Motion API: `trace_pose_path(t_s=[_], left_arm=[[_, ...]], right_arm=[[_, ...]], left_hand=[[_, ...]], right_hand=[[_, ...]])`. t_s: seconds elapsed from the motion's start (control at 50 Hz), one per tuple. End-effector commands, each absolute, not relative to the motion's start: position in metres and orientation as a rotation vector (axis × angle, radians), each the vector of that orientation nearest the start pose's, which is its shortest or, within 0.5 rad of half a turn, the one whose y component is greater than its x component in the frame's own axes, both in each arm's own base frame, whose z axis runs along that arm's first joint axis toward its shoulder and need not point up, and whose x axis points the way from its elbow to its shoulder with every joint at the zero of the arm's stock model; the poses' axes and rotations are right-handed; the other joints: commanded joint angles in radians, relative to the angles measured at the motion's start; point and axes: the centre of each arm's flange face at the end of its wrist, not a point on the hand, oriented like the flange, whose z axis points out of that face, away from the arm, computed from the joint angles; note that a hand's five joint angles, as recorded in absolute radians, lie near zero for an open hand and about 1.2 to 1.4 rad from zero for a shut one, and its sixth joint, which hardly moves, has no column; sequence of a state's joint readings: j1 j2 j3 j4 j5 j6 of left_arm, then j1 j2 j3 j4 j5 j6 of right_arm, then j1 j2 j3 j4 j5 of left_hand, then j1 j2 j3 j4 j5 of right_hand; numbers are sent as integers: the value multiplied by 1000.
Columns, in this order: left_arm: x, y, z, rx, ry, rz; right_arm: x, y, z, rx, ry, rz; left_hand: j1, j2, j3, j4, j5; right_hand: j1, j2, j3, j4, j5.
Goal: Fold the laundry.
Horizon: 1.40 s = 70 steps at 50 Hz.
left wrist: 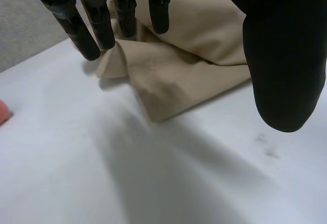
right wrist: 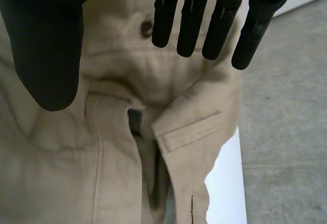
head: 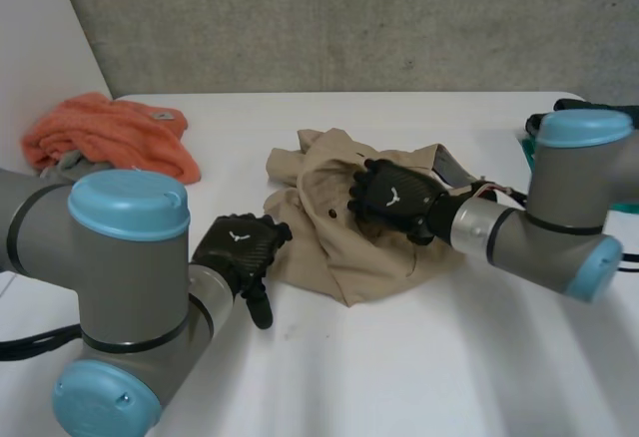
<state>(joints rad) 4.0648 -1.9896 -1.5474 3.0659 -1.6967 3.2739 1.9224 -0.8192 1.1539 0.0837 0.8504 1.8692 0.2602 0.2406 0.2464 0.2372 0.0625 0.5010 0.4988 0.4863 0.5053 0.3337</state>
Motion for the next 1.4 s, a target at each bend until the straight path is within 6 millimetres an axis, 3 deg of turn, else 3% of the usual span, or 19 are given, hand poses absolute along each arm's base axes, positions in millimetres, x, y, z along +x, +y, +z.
trace_pose_path(t_s=[0.02,0.06,0.16,0.24,0.32,0.42,0.5,0.58,0.76,0.78,0.86,0.94,1.02,1.04,1.08,1.14,1.18,1.28,1.4], left_arm=[[-293,-205,185,918,2614,-1778],[-294,-207,187,913,2605,-1798],[-299,-210,187,920,2587,-1829],[-305,-212,183,941,2588,-1827],[-312,-220,173,942,2597,-1807],[-321,-229,158,952,2616,-1736],[-331,-230,154,975,2622,-1721],[-341,-232,152,979,2624,-1733],[-365,-234,140,1046,2614,-1746],[-366,-234,140,1046,2614,-1747],[-374,-239,148,1010,2586,-1807],[-368,-248,176,911,2529,-1871],[-345,-248,238,788,2447,-2007],[-331,-247,274,750,2376,-2108],[-318,-242,311,729,2282,-2217],[-293,-214,401,774,1946,-2504],[-286,-198,440,780,1762,-2641],[-280,-201,474,716,1627,-2720],[-292,-254,451,776,1720,-2608]], right_arm=[[331,-326,117,-2333,1193,-1820],[334,-330,112,-2335,1213,-1827],[343,-339,103,-2313,1255,-1877],[339,-336,117,-2299,1327,-1878],[334,-326,164,-2143,1401,-1946],[312,-311,250,-1802,1509,-2104],[298,-301,290,-1605,1557,-2175],[285,-292,326,-1484,1578,-2262],[266,-274,351,-1416,1696,-2248],[265,-273,350,-1412,1715,-2231],[261,-266,346,-1377,1792,-2179],[253,-266,350,-1323,1848,-2212],[236,-272,368,-1248,1877,-2317],[234,-273,372,-1239,1872,-2338],[232,-271,381,-1219,1848,-2371],[228,-268,408,-1102,1783,-2448],[226,-266,424,-1010,1738,-2478],[220,-269,443,-813,1697,-2505],[227,-283,430,-697,1727,-2445]], left_hand=[[-79,-59,-65,-56,-56],[-86,-66,-72,-63,-62],[-86,-66,-72,-63,-62],[-86,-66,-72,-63,-62],[-86,-66,-72,-63,-62],[-86,-66,-72,-63,-62],[-86,-66,-72,-63,-62],[-86,-66,-72,-63,-62],[-86,-66,-72,-63,-62],[25,45,39,48,49],[1133,1152,1147,1156,1156],[1136,1156,1150,1159,1159],[1136,1156,1150,1159,1159],[1136,1156,1150,1159,1159],[1136,1156,1150,1159,1159],[1136,1156,1150,1159,1159],[1136,1156,1150,1159,1159],[1136,1156,1150,1159,1159],[1136,1156,1150,1159,1159]], right_hand=[[96,98,111,92,89],[111,113,126,107,104],[894,896,909,890,887],[895,897,910,891,888],[895,897,910,891,888],[895,897,910,891,888],[895,897,910,891,888],[895,897,910,891,888],[895,897,910,891,888],[895,897,910,891,888],[895,897,910,891,888],[895,897,910,891,888],[895,897,910,891,888],[895,897,910,891,888],[895,897,910,891,888],[895,897,910,891,888],[895,897,910,891,888],[895,897,910,891,888],[895,897,910,891,888]])
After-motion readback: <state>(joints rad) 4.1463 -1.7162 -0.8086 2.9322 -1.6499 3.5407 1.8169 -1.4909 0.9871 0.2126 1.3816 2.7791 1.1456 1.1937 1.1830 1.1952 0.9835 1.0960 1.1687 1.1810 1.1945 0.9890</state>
